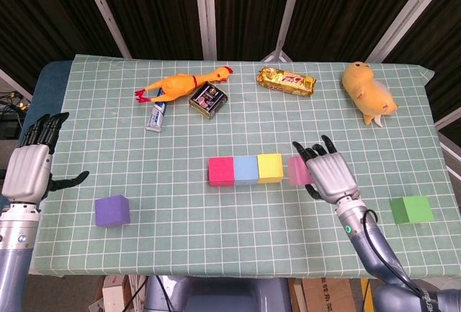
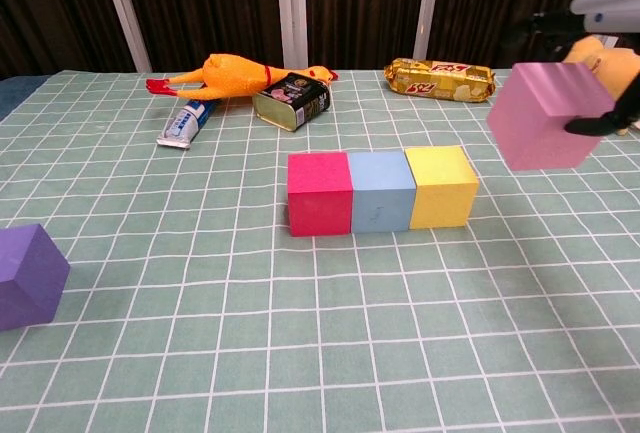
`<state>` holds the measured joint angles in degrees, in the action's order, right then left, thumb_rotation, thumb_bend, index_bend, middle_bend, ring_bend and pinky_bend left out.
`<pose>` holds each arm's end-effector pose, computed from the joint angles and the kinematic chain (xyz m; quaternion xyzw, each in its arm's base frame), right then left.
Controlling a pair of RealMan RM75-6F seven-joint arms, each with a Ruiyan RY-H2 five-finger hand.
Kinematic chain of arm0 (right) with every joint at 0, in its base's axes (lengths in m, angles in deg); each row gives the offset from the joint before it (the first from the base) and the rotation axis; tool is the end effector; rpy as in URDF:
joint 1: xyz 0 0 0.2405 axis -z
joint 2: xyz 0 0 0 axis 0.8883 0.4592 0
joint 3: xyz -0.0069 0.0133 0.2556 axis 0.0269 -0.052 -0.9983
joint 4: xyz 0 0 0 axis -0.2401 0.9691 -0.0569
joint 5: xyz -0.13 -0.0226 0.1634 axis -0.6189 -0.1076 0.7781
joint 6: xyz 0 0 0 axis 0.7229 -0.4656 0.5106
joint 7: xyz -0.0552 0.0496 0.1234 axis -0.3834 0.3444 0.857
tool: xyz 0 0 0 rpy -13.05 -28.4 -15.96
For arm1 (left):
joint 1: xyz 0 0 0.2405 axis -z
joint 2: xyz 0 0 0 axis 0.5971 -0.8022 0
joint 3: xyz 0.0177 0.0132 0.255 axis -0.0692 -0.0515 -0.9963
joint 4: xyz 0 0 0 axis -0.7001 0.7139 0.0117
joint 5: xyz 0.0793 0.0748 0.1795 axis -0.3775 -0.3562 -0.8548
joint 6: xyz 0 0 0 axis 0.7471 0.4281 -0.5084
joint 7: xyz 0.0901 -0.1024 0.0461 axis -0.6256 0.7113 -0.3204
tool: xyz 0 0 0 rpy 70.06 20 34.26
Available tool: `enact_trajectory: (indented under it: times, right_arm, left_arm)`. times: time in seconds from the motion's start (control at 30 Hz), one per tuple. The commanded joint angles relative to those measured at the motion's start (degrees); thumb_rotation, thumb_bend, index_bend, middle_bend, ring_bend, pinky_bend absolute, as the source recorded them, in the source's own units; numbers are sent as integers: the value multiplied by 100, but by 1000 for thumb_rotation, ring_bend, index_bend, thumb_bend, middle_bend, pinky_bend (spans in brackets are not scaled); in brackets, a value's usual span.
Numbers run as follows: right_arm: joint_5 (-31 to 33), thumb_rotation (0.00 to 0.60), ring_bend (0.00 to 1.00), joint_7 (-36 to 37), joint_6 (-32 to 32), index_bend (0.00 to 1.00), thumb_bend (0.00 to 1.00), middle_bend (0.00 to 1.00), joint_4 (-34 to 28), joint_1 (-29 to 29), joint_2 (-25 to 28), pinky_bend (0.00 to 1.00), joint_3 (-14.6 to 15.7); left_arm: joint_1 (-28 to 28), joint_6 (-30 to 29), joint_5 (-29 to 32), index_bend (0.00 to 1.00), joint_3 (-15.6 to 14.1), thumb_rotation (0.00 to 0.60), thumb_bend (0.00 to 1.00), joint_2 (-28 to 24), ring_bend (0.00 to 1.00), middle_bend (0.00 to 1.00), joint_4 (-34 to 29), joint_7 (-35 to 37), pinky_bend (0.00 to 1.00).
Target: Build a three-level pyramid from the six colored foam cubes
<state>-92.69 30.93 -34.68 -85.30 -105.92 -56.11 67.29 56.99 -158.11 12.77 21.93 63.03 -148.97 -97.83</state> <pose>-0.1214 -0.2975 0.1101 0.7525 -0.3418 0.2759 0.4908 -0.1778 0.2576 0.1799 -0.5472 -0.4092 -0.4611 0.5662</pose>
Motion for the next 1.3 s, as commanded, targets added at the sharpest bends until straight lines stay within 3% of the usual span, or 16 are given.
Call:
enact_trajectory:
  times: [0.03, 0.17, 0.47, 0.67, 1.3]
  right_arm:
    - [350, 600, 200, -288, 285, 0, 363, 320, 51, -410, -117, 0, -144]
    - [683, 600, 200, -584, 362, 0, 365, 320, 176, -826, -388, 0, -168]
    - [3277, 600, 200, -1538, -496, 0, 365, 320, 515, -2221, -1355, 0, -730]
    - [4118, 600, 200, -1746, -682, 0, 365, 320, 871, -2676, -1632, 0, -932]
    - [4730, 600, 200, -1915, -866, 0, 364, 320, 1101, -3136, -1933, 0, -985]
  left_arm:
    - [9, 13, 41, 0, 8, 600, 87, 12, 9, 65, 35, -1, 80]
    - [16, 54, 156, 0, 38, 600, 87, 11, 9, 65, 85, 66, 80]
    - [55, 214, 337, 0, 69, 600, 87, -26, 9, 65, 142, 207, 72]
    - [60, 281, 428, 0, 106, 600, 87, -75, 9, 65, 178, 344, 71]
    - [81, 375, 456, 0, 96, 600, 87, -140, 9, 65, 176, 468, 71]
